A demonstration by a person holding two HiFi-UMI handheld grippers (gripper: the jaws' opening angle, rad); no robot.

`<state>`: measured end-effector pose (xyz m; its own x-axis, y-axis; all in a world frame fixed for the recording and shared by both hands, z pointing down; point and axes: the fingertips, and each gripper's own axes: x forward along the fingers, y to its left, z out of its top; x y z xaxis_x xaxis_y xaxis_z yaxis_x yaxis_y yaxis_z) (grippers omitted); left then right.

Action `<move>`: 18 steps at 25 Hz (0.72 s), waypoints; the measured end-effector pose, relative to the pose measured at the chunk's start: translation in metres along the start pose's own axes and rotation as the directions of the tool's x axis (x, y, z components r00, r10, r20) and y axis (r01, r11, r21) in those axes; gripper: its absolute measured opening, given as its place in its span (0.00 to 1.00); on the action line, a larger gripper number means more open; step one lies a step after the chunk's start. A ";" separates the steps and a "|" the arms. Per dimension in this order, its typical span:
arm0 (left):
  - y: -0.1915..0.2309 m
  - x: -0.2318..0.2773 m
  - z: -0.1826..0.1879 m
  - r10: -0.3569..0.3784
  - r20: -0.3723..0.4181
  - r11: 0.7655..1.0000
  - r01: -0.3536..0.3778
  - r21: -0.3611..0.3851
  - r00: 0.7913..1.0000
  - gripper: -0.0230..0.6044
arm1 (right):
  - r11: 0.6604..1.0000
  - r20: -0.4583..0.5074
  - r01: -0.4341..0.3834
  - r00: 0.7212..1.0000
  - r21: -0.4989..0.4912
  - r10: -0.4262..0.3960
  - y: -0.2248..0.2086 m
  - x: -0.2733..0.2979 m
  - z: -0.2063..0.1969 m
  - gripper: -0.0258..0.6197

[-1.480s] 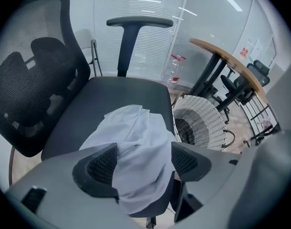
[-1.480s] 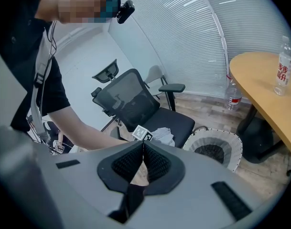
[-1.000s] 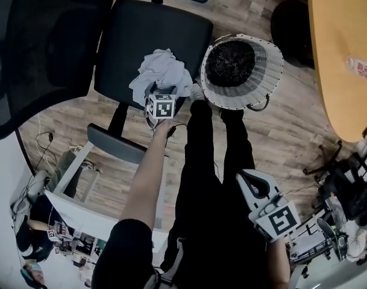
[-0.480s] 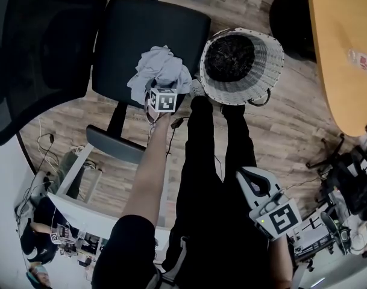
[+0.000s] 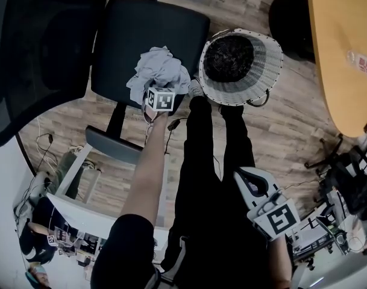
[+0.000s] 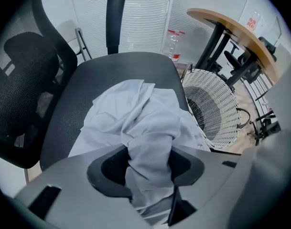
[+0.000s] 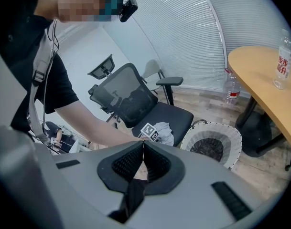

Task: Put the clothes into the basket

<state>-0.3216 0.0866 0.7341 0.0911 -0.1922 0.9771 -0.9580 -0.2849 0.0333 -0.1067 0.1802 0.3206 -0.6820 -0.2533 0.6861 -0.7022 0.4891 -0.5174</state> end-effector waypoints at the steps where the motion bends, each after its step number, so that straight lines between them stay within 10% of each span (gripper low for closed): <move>1: 0.001 0.004 -0.002 0.000 -0.001 1.000 0.000 -0.007 1.000 0.38 | 1.000 -0.006 -0.003 1.000 -0.003 0.003 0.000 0.000 0.000 0.07; 18: 0.003 -0.002 -0.009 -0.017 -0.012 0.999 0.016 -0.033 1.000 0.16 | 0.998 -0.009 -0.048 0.999 -0.034 0.047 0.003 0.005 0.003 0.07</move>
<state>-0.3270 0.0943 0.7337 0.1039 -0.1760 0.9789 -0.9648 -0.2571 0.0562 -0.1123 0.1776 0.3209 -0.7125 -0.2220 0.6656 -0.6616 0.5284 -0.5320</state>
